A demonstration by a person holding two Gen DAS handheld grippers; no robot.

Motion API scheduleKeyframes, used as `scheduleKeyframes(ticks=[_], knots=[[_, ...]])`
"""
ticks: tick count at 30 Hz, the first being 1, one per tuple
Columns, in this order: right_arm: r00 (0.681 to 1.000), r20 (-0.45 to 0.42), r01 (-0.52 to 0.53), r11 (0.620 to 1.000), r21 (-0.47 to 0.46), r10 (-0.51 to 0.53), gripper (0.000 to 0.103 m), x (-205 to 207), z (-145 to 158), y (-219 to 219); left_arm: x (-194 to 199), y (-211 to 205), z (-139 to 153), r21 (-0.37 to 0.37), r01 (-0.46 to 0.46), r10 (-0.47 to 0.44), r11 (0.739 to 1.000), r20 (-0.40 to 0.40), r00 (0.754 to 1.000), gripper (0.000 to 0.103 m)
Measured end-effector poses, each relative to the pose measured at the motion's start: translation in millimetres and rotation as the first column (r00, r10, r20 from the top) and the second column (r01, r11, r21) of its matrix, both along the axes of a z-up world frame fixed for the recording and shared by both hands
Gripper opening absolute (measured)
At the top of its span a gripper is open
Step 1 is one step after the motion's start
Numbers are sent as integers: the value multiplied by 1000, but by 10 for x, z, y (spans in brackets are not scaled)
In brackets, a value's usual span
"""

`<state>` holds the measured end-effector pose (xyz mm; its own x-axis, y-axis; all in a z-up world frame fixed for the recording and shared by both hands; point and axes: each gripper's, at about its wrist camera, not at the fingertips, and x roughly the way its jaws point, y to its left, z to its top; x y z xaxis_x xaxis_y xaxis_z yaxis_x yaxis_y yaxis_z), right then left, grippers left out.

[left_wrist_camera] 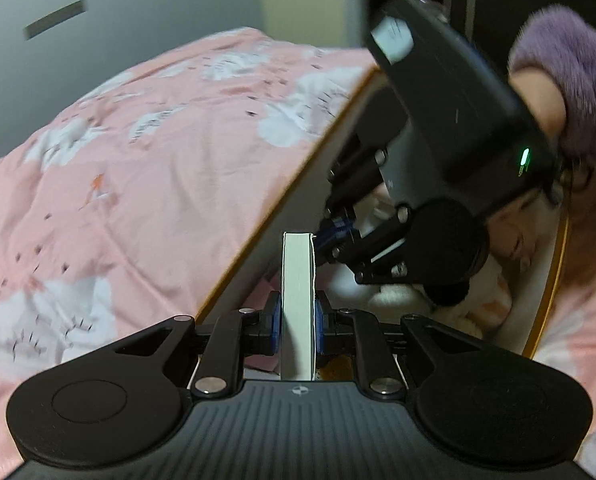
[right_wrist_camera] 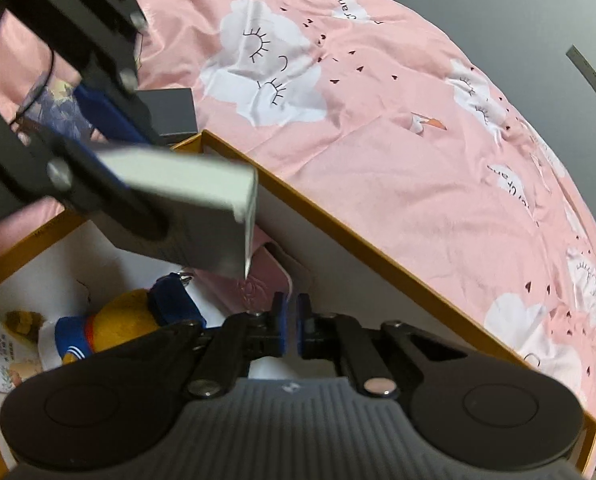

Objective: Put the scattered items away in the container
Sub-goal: 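Lower the grey card box into the orange box with the left tool and release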

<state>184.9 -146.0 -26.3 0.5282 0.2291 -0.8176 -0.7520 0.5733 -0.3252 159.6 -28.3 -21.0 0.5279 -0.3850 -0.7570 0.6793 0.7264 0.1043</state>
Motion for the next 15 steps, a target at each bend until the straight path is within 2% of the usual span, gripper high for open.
scheduleKeyframes(ticks=[4, 8, 15], knots=[[1000, -16, 20, 1000, 21, -20, 6, -40, 15, -55, 90, -120, -188, 78, 80, -80, 994, -9, 997, 18], [999, -21, 29, 999, 28, -28, 6, -107, 32, -85, 130, -162, -208, 104, 158, -159, 982, -2, 987, 18], [999, -31, 27, 999, 34, -26, 6, -164, 31, -106, 142, -247, -220, 183, 314, -315, 932, -22, 949, 18]])
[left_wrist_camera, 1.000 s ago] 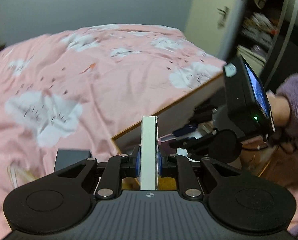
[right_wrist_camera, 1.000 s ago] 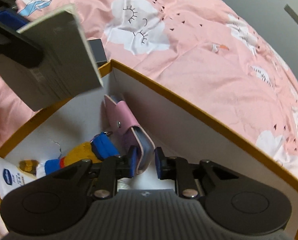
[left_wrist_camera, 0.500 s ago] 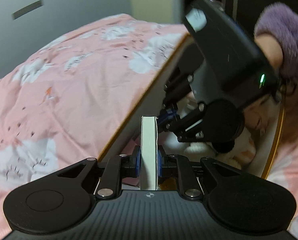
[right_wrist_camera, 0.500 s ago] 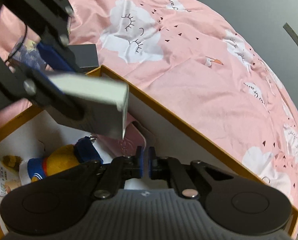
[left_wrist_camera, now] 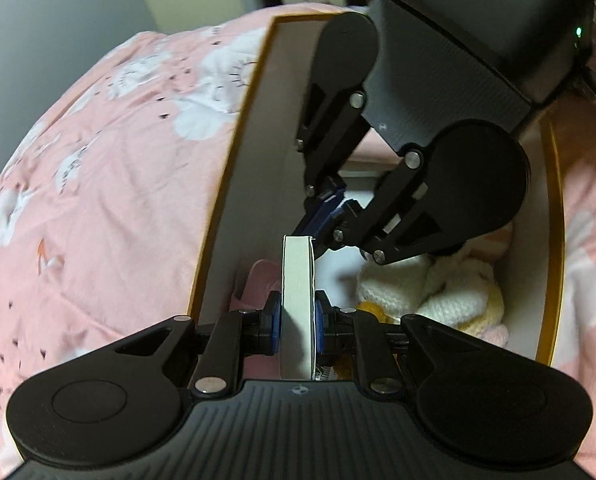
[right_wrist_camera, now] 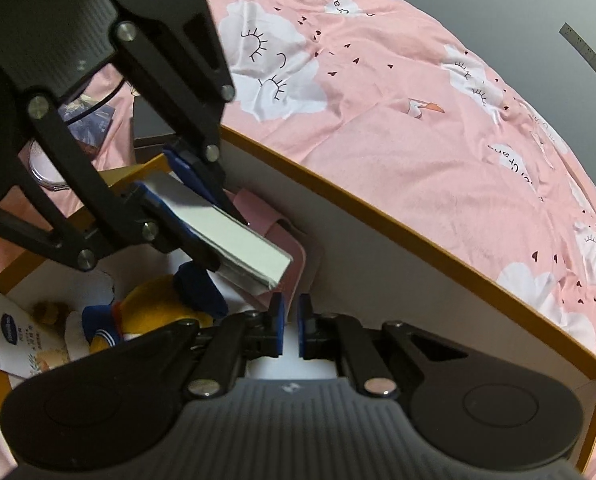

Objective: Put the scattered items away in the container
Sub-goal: 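Lower the grey card box into the orange box with the left tool and release, then withdraw both tools from the box back toward the scattered items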

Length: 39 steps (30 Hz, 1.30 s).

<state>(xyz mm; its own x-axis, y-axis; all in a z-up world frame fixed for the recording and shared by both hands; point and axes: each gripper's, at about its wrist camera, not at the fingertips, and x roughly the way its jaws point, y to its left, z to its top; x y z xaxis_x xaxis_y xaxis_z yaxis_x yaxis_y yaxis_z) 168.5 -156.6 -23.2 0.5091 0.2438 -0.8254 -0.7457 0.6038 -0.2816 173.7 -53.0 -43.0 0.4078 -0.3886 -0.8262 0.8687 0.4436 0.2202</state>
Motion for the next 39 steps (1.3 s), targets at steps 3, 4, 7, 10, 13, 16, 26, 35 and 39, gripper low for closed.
scheduleKeyframes(ticks=[3, 4, 7, 10, 13, 16, 26, 35, 39], knots=[[1000, 8, 12, 1000, -10, -12, 6, -17, -3, -14, 36, -18, -20, 9, 32, -32, 999, -16, 999, 18], [1000, 4, 15, 1000, -7, -15, 6, -10, 0, -24, 60, -16, -33, 11, 38, -37, 999, -25, 999, 18], [1000, -8, 25, 1000, 0, -25, 6, 11, 1, -38, 140, 16, -67, 10, 43, -43, 999, -53, 998, 19], [1000, -8, 22, 1000, 0, -22, 6, 19, -7, -36, 231, 67, -87, 7, 29, -28, 1000, -80, 996, 23], [1000, -9, 17, 1000, 2, -17, 6, 25, -18, -26, 272, 123, -110, 20, -4, 4, 1000, -48, 999, 29], [1000, -10, 14, 1000, 3, -14, 7, 26, -36, -18, 264, 180, -113, 5, -23, 23, 1000, -45, 999, 29], [1000, -27, -11, 1000, 2, 11, 12, -17, -62, 68, 153, 292, -30, -21, -152, 152, 988, -6, 988, 29], [1000, -8, -22, 1000, -17, 22, 17, -13, -134, 223, -56, 447, 123, -97, -425, 428, 900, 10, 904, 29], [999, 38, -22, 999, -39, 23, 19, -101, -85, 217, -307, 578, 240, -184, -550, 561, 815, 9, 828, 29]])
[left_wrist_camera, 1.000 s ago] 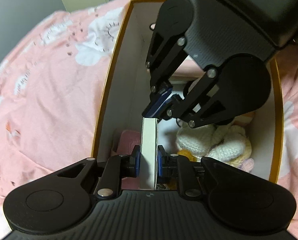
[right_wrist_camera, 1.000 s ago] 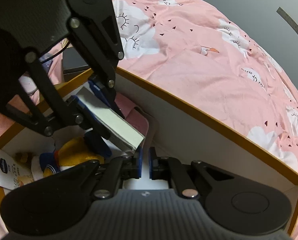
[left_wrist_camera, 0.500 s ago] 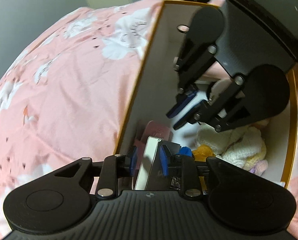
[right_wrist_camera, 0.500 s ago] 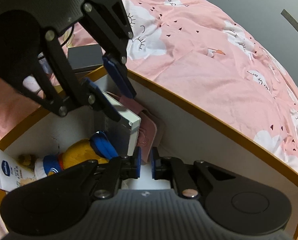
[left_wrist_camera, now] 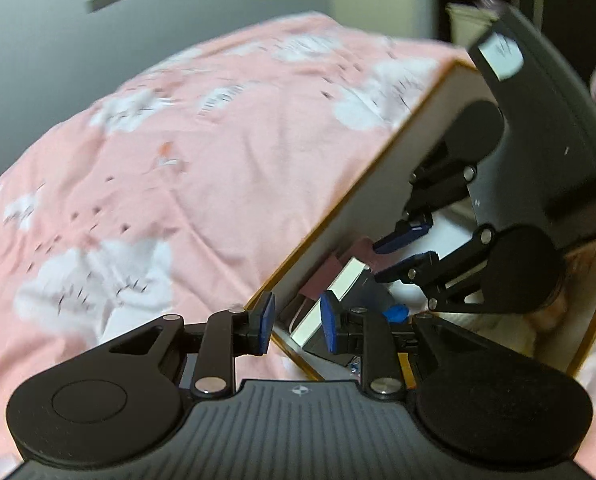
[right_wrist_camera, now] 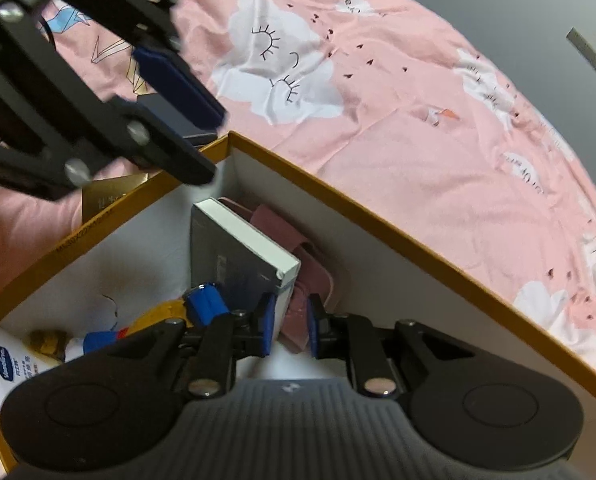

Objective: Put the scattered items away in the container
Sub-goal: 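Withdraw both tools from the box back toward the scattered items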

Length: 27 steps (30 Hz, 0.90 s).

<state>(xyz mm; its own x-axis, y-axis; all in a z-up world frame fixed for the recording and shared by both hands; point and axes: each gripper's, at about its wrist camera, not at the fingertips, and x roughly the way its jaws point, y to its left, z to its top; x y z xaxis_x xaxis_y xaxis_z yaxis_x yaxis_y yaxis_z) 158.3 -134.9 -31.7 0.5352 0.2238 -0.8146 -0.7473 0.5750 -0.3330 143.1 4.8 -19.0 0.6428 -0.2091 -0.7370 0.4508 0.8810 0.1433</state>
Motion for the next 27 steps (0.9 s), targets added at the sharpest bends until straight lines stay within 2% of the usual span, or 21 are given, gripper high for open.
scheduleKeyframes(ticks=[1, 3, 7, 9, 12, 16, 18, 22, 24, 27], knots=[[1000, 15, -5, 1000, -9, 5, 21, -46, 27, -4, -16, -2, 41, -8, -37, 37, 999, 14, 999, 29], [999, 47, -11, 1000, -16, 11, 35, -138, 98, -15, -74, 20, 107, -25, -104, 105, 994, 37, 994, 29], [991, 131, -15, 1000, -9, 16, 45, -348, 289, -12, -219, 83, 195, -88, -199, 202, 976, 34, 979, 29], [987, 160, -10, 1000, 20, 7, 56, -387, 386, 38, -301, 124, 190, -90, -232, 236, 968, 34, 971, 29], [983, 185, 6, 996, 91, -23, 56, -464, 529, 83, -437, 178, 240, -58, -283, 285, 957, 32, 958, 29], [974, 208, 45, 979, 200, -87, 58, -703, 681, 89, -567, 271, 270, -60, -323, 325, 945, 31, 945, 29], [972, 186, 95, 962, 257, -145, 61, -723, 709, 105, -625, 320, 287, -64, -337, 339, 939, 29, 940, 29], [970, 79, 185, 906, 380, -231, 62, -728, 763, 117, -741, 427, 307, -77, -362, 363, 929, 0, 932, 30], [964, 41, 220, 877, 428, -261, 64, -746, 781, 135, -782, 500, 299, -93, -387, 386, 917, -31, 922, 35], [962, -43, 259, 844, 469, -271, 71, -736, 760, 189, -842, 618, 287, -118, -430, 426, 895, -61, 903, 35]])
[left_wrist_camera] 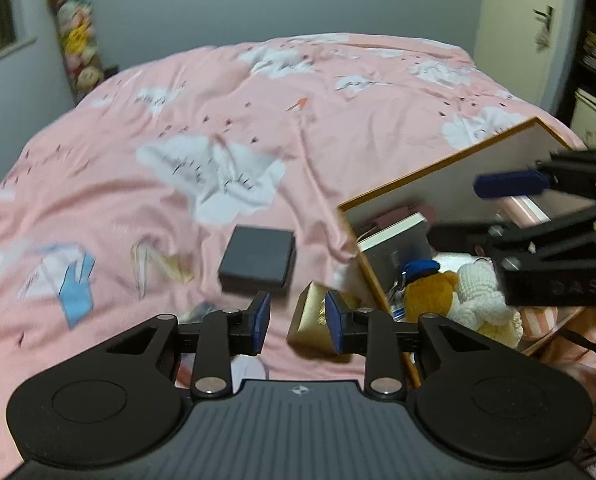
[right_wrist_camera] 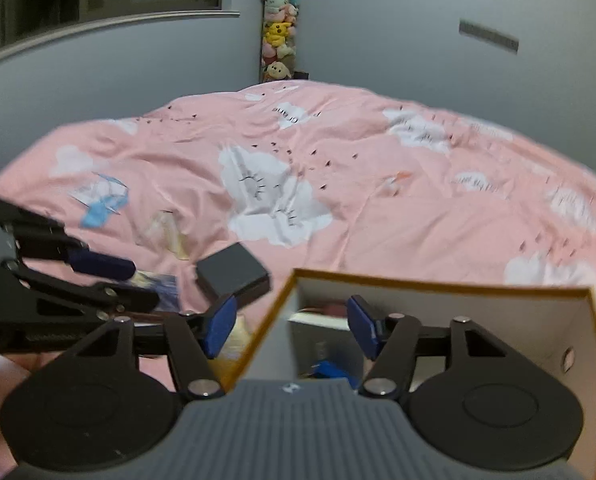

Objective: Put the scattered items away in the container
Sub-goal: 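Withdraw both tools from the box back toward the scattered items, then grasp the small red printed box with the left tool and lift it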

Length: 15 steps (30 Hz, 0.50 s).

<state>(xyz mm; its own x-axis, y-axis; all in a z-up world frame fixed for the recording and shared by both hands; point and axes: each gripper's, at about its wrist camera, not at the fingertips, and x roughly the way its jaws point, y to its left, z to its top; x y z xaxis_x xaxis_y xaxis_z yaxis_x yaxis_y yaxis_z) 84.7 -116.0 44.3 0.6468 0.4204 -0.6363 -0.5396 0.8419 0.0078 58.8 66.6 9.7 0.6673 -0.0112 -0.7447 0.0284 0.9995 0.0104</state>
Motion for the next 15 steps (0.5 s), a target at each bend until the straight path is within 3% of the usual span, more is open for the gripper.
scheduleKeyframes(ticks=[3, 6, 9, 15], knots=[[998, -70, 13, 999, 53, -9, 71, -7, -40, 50, -71, 151, -6, -24, -55, 54, 998, -9, 998, 35], [995, -96, 36, 999, 35, -32, 70, -10, -119, 124, -139, 306, -9, -52, -93, 92, 994, -19, 996, 35], [994, -111, 21, 1000, -5, -21, 55, -17, -204, 210, -182, 442, -41, -76, -117, 114, 990, -36, 993, 35], [988, -149, -52, 998, -38, 46, 50, 24, -336, 335, -154, 570, -112, -81, -118, 111, 990, -83, 990, 35]])
